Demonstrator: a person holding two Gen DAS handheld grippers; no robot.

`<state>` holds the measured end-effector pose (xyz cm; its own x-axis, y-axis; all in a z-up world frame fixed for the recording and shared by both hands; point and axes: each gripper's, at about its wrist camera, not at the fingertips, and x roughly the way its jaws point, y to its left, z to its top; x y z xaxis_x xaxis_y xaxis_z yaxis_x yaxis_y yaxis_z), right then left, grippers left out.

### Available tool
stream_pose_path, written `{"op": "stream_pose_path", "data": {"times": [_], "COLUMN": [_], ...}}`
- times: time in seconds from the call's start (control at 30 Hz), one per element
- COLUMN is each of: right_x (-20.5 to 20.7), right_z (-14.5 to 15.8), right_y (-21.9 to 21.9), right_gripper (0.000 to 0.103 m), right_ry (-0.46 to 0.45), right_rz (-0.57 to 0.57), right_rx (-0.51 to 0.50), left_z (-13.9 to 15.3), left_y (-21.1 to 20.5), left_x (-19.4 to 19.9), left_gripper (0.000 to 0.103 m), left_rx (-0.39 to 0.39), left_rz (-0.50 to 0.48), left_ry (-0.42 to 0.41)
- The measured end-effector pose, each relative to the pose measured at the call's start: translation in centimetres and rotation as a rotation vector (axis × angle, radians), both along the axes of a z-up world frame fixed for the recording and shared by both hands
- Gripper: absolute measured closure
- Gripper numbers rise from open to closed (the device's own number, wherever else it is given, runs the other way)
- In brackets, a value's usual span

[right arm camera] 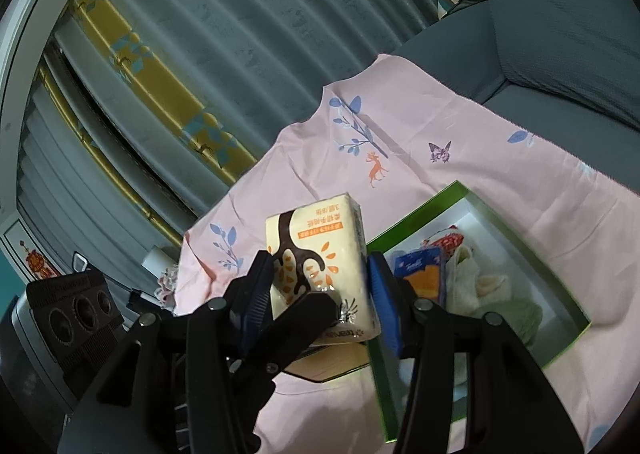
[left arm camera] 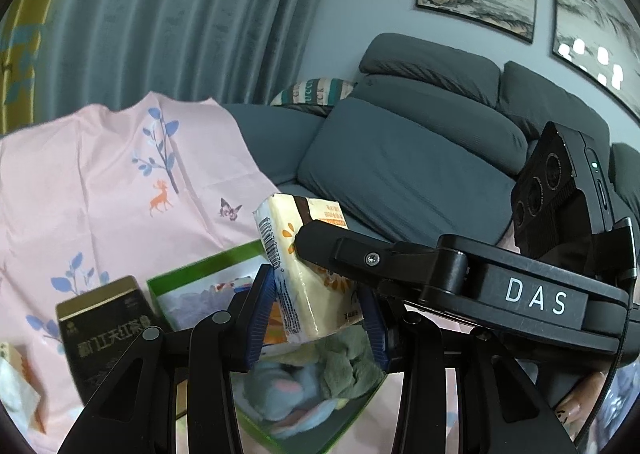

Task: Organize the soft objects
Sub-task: 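Lower the cream tissue pack into the green box with the right tool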

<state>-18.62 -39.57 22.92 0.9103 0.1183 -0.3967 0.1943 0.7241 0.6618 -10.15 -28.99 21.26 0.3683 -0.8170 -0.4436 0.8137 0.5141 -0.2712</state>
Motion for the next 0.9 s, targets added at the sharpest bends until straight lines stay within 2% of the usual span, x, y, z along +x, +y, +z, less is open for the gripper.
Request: {"op": "stream_pose_path", "data": {"times": [0.2,0.4,0.53,0.9], "right_x": [2.2,3.9,3.9,3.4], "right_z": [-1.4,-4.3,-5.8,-8.0], "right_y": [-2.2,-4.4,-5.6,-7.7], "right_gripper": [0.054,0.054,0.054,0.054], "right_ry": [0.048,0.109,0.141,0.196], "right_rz": [0.017,0.011,-0.011,-0.073], "right_rx": [0.0,0.065,0.111,0.16], "left_z": [-1.5,-3.8,-5.1,-7.3], "left_y": [-1.8,-3.9,-5.3,-8.3], "left_x": [2.3,4.2,4.7,5.4], "left_gripper": [0.061,0.061,0.061,0.061], "left_rx": [0.007,0.055,0.078,0.138], "left_rz": [0.005,0.011,0.002,-0.035], "left_ry": [0.071,0.142,0.185,0.278]}}
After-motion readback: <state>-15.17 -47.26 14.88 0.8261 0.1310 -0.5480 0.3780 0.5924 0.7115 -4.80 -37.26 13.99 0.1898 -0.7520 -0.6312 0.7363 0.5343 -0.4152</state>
